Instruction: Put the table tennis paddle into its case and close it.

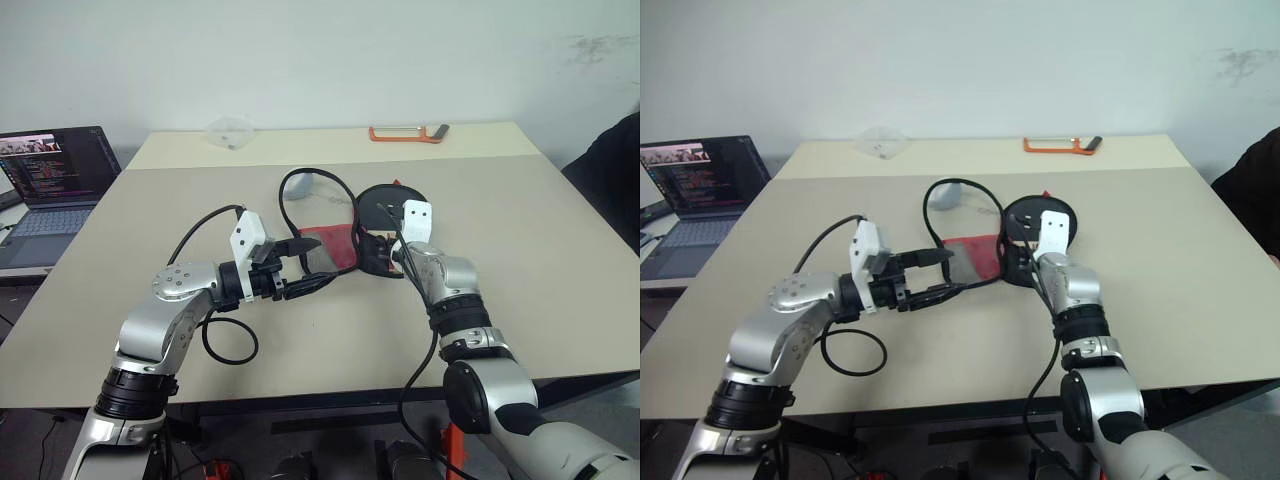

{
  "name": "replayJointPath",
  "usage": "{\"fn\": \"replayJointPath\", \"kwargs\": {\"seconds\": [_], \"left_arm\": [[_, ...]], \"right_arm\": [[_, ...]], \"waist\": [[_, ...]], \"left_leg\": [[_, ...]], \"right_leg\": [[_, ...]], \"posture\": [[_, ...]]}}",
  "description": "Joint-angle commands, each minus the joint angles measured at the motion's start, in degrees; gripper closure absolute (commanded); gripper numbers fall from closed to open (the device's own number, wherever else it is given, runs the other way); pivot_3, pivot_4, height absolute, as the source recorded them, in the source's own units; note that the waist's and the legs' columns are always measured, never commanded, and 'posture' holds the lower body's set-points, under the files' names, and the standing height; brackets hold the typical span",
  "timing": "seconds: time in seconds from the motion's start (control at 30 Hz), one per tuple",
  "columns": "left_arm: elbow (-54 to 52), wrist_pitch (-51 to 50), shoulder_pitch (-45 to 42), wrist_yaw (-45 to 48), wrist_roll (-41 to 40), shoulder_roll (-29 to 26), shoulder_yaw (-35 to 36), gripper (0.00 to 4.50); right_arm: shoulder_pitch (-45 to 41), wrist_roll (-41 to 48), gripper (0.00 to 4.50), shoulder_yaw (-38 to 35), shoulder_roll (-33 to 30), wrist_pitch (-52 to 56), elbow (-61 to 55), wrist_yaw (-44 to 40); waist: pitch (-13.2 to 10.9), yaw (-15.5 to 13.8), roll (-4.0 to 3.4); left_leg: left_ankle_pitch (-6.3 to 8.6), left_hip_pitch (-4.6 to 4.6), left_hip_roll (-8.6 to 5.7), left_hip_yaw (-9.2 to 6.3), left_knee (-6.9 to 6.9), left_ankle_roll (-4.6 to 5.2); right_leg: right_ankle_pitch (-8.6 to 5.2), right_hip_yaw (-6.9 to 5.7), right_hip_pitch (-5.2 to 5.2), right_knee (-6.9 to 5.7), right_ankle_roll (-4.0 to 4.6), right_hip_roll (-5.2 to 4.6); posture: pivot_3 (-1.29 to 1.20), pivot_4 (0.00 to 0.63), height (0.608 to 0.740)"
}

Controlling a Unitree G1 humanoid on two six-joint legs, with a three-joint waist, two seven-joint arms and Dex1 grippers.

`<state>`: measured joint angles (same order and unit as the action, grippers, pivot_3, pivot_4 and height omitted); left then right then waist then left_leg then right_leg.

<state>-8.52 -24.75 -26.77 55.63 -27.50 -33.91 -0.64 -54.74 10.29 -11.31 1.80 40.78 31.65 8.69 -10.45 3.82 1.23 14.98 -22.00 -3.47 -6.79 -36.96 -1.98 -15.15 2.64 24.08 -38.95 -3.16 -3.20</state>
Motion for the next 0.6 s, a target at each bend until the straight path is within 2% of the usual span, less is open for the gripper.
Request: {"fn": "replayJointPath", "kwargs": {"seconds": [0.03, 0.13, 0.23, 0.33, 0.47, 0.53, 0.6], "left_arm": [[-0.3, 0.6, -0.8, -1.9, 0.5, 0.4, 1.3, 0.87], [2.5, 1.7, -2.3, -5.8, 2.3, 1.7, 2.4, 0.87], [8.5, 4.2, -5.1, -12.3, 5.6, 3.3, 4.8, 0.87], [12.8, 6.4, -6.5, -14.7, 7.2, 3.8, 6.0, 0.87], [18.0, 9.0, -8.0, -15.5, 9.6, 4.0, 5.7, 0.87], [21.2, 10.4, -8.9, -15.6, 10.9, 4.2, 5.3, 1.25], [25.6, 12.4, -10.5, -17.3, 13.5, 4.5, 4.6, 1.83]], "right_arm": [[0.6, -0.7, 0.02, 3.3, -1.5, 1.1, -9.2, -2.6], [3.9, 0.2, 0.02, 7.2, -5.7, 5.6, -20.3, -8.6], [10.6, 3.0, 0.02, 12.8, -14.8, 9.8, -34.5, -20.3], [16.0, 7.3, 0.02, 12.0, -21.1, 10.9, -43.6, -27.8], [21.3, 12.9, 0.02, 7.8, -27.0, 11.5, -49.5, -35.0], [23.0, 15.1, 0.00, 6.6, -29.6, 11.9, -51.2, -37.9], [23.5, 17.5, 0.00, 5.0, -30.7, 13.1, -52.6, -39.2]], "waist": [[0.0, 0.0, 0.00], [0.0, -0.3, 0.00], [0.0, -0.9, 0.01], [0.0, -1.0, 0.02], [0.0, -0.8, 0.02], [0.0, -0.8, 0.02], [0.0, -0.8, 0.03]], "left_leg": [[0.00, 0.00, 0.00, 0.00, 0.00, 0.00], [0.00, -0.01, -0.01, -0.03, 0.00, 0.00], [0.00, -0.04, -0.02, -0.11, -0.02, 0.00], [0.01, -0.07, -0.03, -0.12, -0.03, 0.01], [0.01, -0.06, 0.00, -0.09, -0.02, 0.00], [0.01, -0.05, 0.00, -0.09, -0.03, 0.01], [0.01, -0.05, 0.00, -0.09, -0.04, 0.01]], "right_leg": [[0.00, 0.00, 0.00, 0.01, 0.00, 0.00], [0.00, -0.03, -0.01, 0.03, 0.00, 0.00], [0.00, -0.12, -0.03, 0.06, -0.01, 0.00], [-0.01, -0.14, -0.04, 0.10, -0.01, -0.01], [-0.01, -0.11, -0.04, 0.10, -0.02, -0.02], [-0.01, -0.12, -0.05, 0.08, -0.02, -0.01], [-0.01, -0.13, -0.06, 0.08, -0.02, -0.01]], "posture": [[0.00, 0.150, 0.740], [0.00, 0.150, 0.740], [0.00, 0.150, 0.740], [0.00, 0.150, 0.740], [0.00, 0.150, 0.740], [0.00, 0.150, 0.740], [0.00, 0.150, 0.740]]}}
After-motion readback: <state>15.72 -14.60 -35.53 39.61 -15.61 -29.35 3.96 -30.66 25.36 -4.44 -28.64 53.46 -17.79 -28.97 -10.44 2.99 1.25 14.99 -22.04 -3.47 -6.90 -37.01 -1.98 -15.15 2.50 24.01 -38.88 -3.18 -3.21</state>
